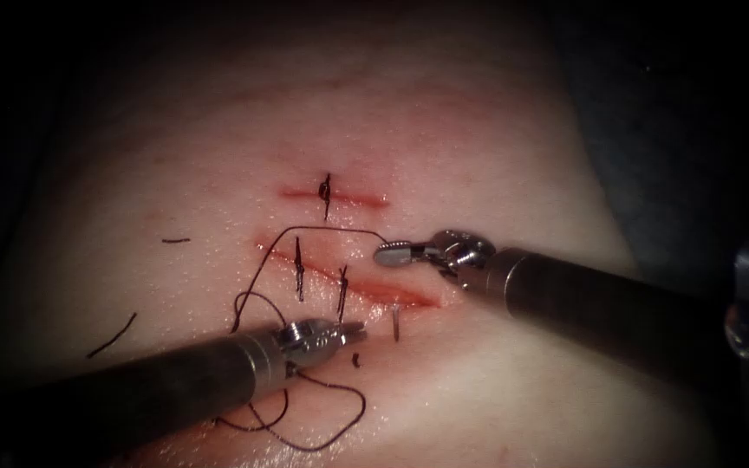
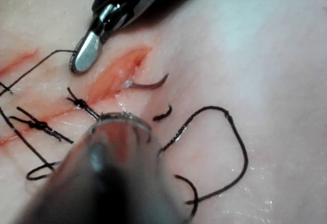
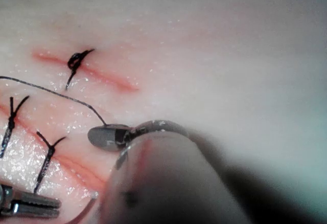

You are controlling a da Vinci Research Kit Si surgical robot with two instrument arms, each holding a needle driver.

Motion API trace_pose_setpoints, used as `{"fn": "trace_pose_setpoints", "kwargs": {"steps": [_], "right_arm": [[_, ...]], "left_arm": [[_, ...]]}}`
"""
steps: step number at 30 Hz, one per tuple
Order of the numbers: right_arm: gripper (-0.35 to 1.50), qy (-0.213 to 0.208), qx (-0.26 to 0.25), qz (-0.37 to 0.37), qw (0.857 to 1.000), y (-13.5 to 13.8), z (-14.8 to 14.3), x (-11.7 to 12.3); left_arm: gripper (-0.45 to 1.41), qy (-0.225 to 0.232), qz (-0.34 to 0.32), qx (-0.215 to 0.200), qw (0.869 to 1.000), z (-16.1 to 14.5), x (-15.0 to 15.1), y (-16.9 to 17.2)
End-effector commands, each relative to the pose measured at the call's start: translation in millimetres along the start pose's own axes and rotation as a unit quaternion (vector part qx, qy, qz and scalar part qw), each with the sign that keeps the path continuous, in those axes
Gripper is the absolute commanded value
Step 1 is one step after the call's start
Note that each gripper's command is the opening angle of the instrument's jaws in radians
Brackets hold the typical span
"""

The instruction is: Wound Closure

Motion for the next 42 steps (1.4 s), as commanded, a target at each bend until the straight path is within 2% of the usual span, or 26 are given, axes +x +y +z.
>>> {"fn": "trace_pose_setpoints", "kwargs": {"steps": [1,2,3,4,5,7,9,10,12,18,21,22,24,30,36,41,42], "right_arm": [[-0.35,-0.003,0.002,-0.002,1.0,-0.1,0.9,0.3],[-0.35,-0.002,0.001,-0.013,1.0,-0.2,0.9,0.3],[-0.03,0.011,-0.005,-0.044,0.999,-0.1,0.9,0.6],[0.47,0.028,-0.012,-0.064,0.997,0.0,0.8,0.9],[0.83,0.045,-0.017,-0.068,0.997,0.1,0.7,1.2],[1.01,0.07,-0.017,-0.068,0.995,0.4,0.0,2.1],[1.35,0.074,-0.016,-0.064,0.995,0.9,-1.0,3.1],[1.41,0.077,-0.015,-0.062,0.995,1.1,-1.3,3.7],[1.48,0.09,-0.007,-0.057,0.994,1.6,-3.2,5.5],[1.48,0.104,0.016,-0.073,0.992,2.0,-6.6,6.8],[1.48,0.102,0.021,-0.079,0.991,1.9,-8.2,7.1],[1.48,0.1,0.023,-0.081,0.991,1.9,-9.0,7.2],[1.48,0.099,0.024,-0.081,0.991,1.9,-9.2,7.1],[1.36,0.099,0.026,-0.086,0.991,2.3,-9.2,6.3],[1.36,0.101,0.024,-0.097,0.99,3.0,-8.4,5.7],[1.36,0.102,0.024,-0.1,0.99,3.3,-8.2,5.5],[1.36,0.102,0.023,-0.103,0.989,3.4,-8.2,5.4]], "left_arm": [[-0.25,0.001,0.011,-0.002,1.0,0.8,0.3,0.0],[-0.25,0.002,0.019,-0.004,1.0,0.8,0.4,0.0],[-0.23,0.006,0.025,-0.007,1.0,0.8,0.4,-0.1],[-0.21,0.015,0.041,-0.006,0.999,0.8,0.5,-0.1],[-0.18,0.026,0.054,-0.005,0.998,0.8,0.7,-0.2],[-0.16,0.061,0.086,-0.014,0.994,1.0,1.1,-0.2],[-0.13,0.093,0.119,-0.027,0.988,1.1,1.7,-0.3],[-0.06,0.111,0.144,-0.032,0.983,1.3,2.1,-0.3],[0.07,0.147,0.174,-0.034,0.973,1.6,3.0,-0.3],[0.27,0.187,0.202,-0.037,0.961,1.9,4.4,-0.9],[0.36,0.196,0.21,-0.032,0.957,2.2,5.0,-1.2],[0.47,0.199,0.214,-0.034,0.956,2.6,5.4,-1.3],[0.49,0.201,0.215,-0.035,0.955,2.8,5.5,-1.3],[0.46,0.206,0.223,-0.036,0.952,3.9,5.9,-1.5],[0.44,0.21,0.231,-0.037,0.949,4.6,6.2,-1.7],[0.27,0.21,0.246,-0.036,0.945,4.9,6.9,-1.4],[0.19,0.211,0.249,-0.034,0.945,5.0,7.2,-1.2]]}}
